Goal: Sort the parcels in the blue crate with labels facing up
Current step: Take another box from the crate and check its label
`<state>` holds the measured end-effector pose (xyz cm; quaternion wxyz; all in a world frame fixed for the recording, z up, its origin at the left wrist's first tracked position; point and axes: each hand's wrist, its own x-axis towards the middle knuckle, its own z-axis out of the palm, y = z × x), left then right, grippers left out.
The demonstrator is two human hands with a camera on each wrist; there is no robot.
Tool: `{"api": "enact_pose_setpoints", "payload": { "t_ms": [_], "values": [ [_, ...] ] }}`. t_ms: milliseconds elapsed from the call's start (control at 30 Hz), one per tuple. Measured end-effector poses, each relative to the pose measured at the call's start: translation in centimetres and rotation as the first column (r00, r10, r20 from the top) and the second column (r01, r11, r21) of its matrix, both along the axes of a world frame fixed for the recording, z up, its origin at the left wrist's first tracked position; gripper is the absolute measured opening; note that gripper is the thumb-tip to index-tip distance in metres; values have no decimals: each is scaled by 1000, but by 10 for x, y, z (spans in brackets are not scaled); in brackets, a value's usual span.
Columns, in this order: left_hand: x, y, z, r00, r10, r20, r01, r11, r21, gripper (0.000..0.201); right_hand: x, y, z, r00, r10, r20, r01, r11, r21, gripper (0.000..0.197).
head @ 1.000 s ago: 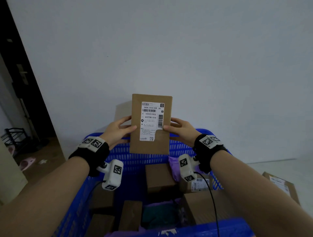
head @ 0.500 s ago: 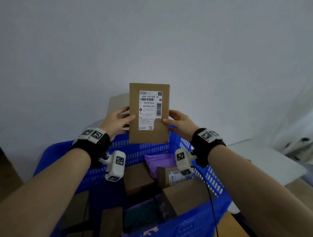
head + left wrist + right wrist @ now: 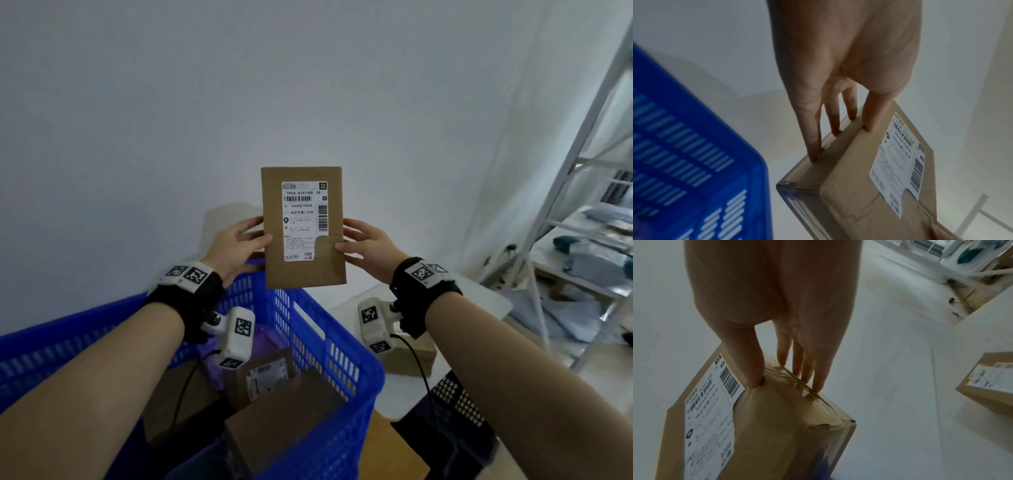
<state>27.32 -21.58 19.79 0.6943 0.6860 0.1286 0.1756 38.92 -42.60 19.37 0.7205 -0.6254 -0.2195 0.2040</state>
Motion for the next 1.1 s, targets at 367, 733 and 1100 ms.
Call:
{"api": "enact_pose_setpoints", "payload": {
  "t_ms": [367, 733, 1100],
  "values": [
    [159, -112, -26, 970, -135, -203, 145, 989, 38, 51, 123, -125, -38, 980, -183, -83, 168, 972, -163, 52],
    [255, -187, -115, 847, -152, -510, 172, 985, -8, 46, 198, -205, -128, 930, -187, -318, 99, 957, -274, 57],
    [286, -214, -211, 756, -111, -646, 66, 993, -93, 27, 233, -222, -217, 851, -199, -486, 34, 944, -328, 59]
  ]
}}
